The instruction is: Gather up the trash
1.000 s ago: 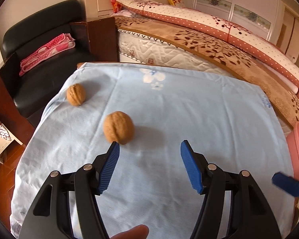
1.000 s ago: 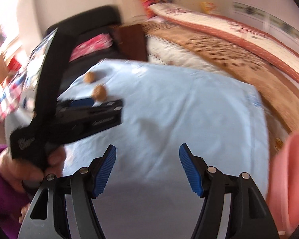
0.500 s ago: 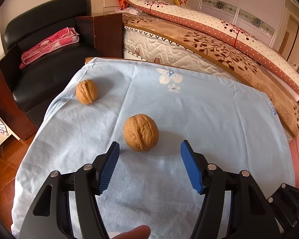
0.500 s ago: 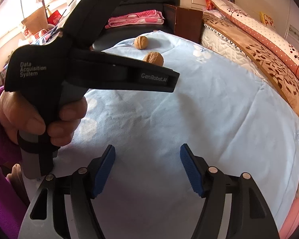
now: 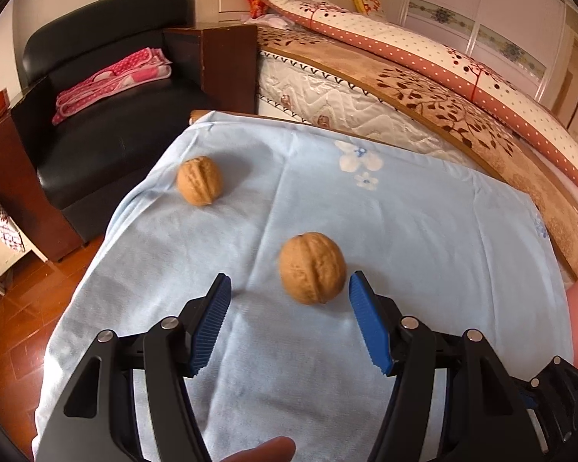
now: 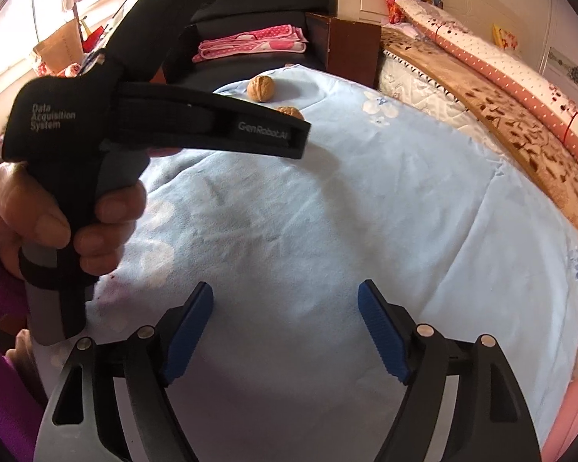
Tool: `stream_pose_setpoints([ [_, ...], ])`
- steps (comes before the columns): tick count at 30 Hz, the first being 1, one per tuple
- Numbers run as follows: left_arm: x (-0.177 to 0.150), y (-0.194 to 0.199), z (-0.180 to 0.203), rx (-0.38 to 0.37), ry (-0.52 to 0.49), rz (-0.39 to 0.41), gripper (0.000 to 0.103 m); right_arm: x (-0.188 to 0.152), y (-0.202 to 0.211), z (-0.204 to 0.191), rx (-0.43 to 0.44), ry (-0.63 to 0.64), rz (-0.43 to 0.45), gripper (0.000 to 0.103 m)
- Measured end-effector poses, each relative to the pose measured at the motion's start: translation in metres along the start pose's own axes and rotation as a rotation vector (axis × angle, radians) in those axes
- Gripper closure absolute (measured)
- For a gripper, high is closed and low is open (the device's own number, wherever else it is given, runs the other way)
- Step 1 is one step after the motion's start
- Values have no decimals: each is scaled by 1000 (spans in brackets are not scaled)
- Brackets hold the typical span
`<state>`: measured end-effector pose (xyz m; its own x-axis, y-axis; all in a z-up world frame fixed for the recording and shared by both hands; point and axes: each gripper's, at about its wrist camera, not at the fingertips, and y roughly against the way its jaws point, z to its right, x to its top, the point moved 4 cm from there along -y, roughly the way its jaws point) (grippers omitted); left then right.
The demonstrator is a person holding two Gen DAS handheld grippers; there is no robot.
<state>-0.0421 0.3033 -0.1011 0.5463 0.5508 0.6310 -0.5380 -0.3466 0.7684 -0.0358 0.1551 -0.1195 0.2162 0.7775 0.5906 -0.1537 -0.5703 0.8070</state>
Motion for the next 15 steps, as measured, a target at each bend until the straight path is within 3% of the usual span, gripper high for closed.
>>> stream_pose_setpoints([
  [6,-1,0,0,7,-15,-1,39,2,-3,-1,-18,12,5,25],
  [15,3,15,-9,20,-1,28,39,7,-15,-8,35,0,-37,3],
])
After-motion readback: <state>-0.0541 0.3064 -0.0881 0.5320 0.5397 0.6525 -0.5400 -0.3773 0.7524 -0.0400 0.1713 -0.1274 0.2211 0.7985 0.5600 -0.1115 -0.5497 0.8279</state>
